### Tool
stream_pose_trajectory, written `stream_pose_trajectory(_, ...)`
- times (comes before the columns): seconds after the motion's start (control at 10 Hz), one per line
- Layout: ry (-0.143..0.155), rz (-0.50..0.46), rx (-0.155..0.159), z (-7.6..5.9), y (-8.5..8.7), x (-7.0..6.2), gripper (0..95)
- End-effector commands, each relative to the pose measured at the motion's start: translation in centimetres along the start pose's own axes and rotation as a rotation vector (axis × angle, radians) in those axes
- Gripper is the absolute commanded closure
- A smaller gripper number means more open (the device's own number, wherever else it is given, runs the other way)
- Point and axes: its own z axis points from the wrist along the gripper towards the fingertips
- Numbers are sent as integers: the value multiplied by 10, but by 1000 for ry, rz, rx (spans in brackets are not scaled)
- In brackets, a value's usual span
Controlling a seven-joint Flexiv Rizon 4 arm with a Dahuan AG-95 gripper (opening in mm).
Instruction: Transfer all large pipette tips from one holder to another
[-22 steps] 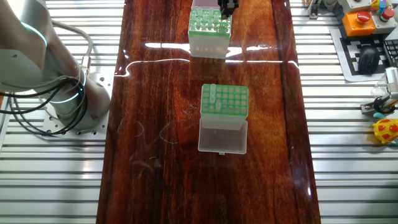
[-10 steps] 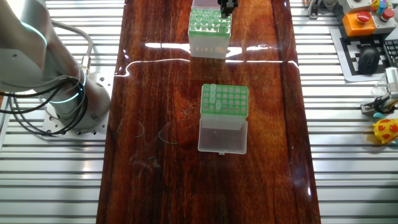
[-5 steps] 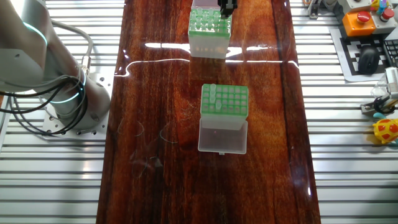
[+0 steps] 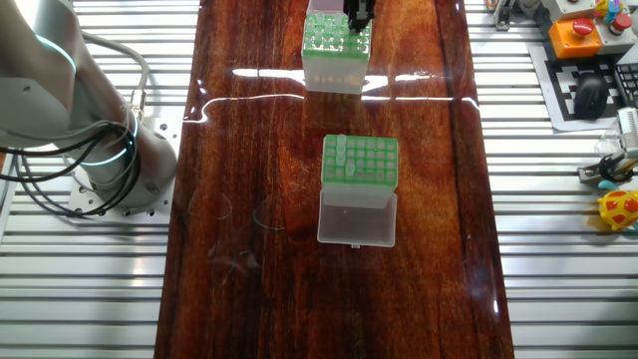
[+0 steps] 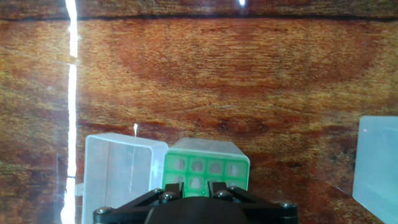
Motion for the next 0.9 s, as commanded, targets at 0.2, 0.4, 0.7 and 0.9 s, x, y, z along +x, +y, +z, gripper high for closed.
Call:
stream_pose_trajectory(0.2,0,1,0,2,2,-1,760)
stream_pose_trajectory(0.4,1,1,0,2,3,-1,760)
stream_pose_trajectory(0.7,0,-1,0,3,1,2,760)
stream_pose_trajectory(0.9,-3,-7,0,5,-1,7,760)
